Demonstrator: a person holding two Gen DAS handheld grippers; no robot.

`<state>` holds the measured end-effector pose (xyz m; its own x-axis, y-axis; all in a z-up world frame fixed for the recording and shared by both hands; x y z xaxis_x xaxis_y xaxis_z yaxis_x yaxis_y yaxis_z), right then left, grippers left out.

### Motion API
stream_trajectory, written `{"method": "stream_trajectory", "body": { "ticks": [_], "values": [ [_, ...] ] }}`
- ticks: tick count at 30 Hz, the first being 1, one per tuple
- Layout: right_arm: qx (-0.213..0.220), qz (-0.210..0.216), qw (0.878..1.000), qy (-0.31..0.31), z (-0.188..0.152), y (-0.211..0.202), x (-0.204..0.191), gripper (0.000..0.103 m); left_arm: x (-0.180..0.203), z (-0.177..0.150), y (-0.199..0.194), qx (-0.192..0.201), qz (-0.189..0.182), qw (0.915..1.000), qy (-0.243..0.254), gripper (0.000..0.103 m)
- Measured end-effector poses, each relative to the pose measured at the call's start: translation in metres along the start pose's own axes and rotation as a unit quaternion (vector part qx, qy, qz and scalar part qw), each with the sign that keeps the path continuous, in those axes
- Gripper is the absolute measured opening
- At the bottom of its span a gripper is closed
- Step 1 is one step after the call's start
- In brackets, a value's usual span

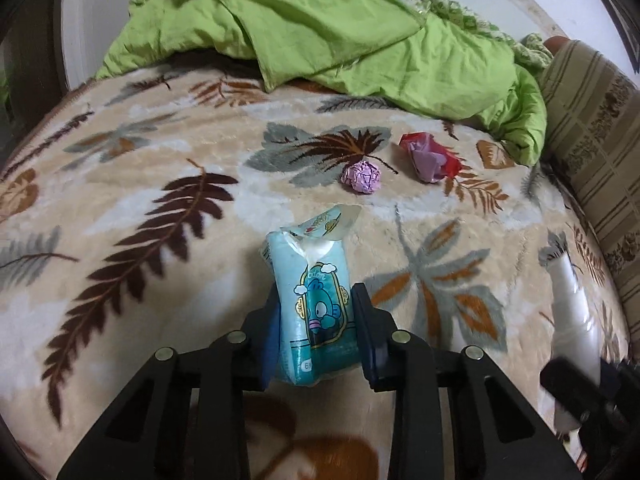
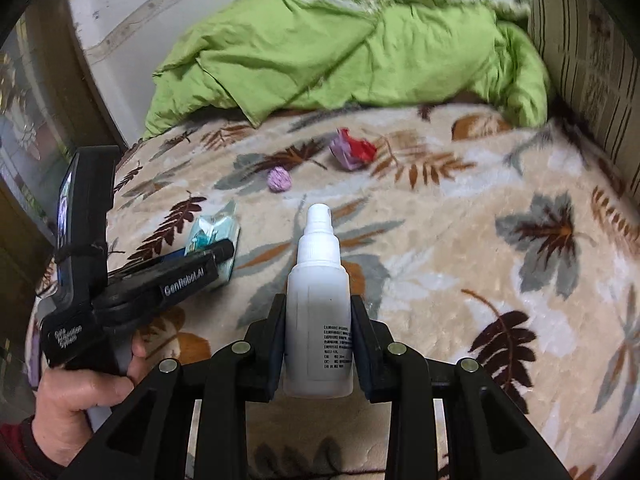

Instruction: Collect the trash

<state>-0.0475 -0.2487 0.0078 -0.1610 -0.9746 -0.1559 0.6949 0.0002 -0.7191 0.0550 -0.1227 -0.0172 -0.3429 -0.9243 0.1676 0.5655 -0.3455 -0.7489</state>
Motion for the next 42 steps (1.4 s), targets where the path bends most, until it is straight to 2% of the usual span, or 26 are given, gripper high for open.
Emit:
{"method": "stream_trajectory", "body": {
  "ticks": [5, 11, 18, 24, 29, 42],
  "values": [
    [0.027, -0.004, 1.000, -0.002, -0.005, -0.021, -0.006, 0.032, -0.001, -0.010, -0.046, 0.041, 0.030, 0.9984, 0.024, 0.031],
    [0.043, 0.013, 0.999, 0.010, -0.025, -0.046, -0.014, 0.032, -0.001, -0.024, -0.103, 0.083, 0.058, 0.9935, 0.053, 0.032],
    [0.064, 0.032, 0.997, 0.024, -0.043, -0.075, -0.014, 0.032, -0.007, -0.067, -0.155, 0.096, 0.071, 0.9894, 0.082, 0.032],
    [0.071, 0.026, 0.997, 0.008, -0.050, -0.084, -0.025, 0.032, -0.012, -0.086, -0.158, 0.094, 0.073, 0.9898, 0.078, 0.032],
    [0.071, 0.020, 0.997, -0.021, -0.054, -0.082, -0.038, 0.032, -0.015, -0.088, -0.156, 0.094, 0.072, 0.9903, 0.073, 0.032],
    [0.055, 0.021, 0.998, -0.017, -0.055, -0.070, -0.039, 0.032, -0.020, -0.087, -0.140, 0.082, 0.066, 0.9921, 0.069, 0.032]
  ]
}}
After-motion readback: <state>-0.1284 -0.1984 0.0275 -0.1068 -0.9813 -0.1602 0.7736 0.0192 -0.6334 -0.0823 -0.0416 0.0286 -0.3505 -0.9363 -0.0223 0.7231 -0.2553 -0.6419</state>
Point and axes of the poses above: each gripper's, at about its wrist camera, not at the fingertips, and y roughly the way its jaws point, x to its right, z to its top, the point moved 6 cm from there along y, roughly the way its jaws point, and after that the axes turned 1 degree about -z, right-handed, at the moved point
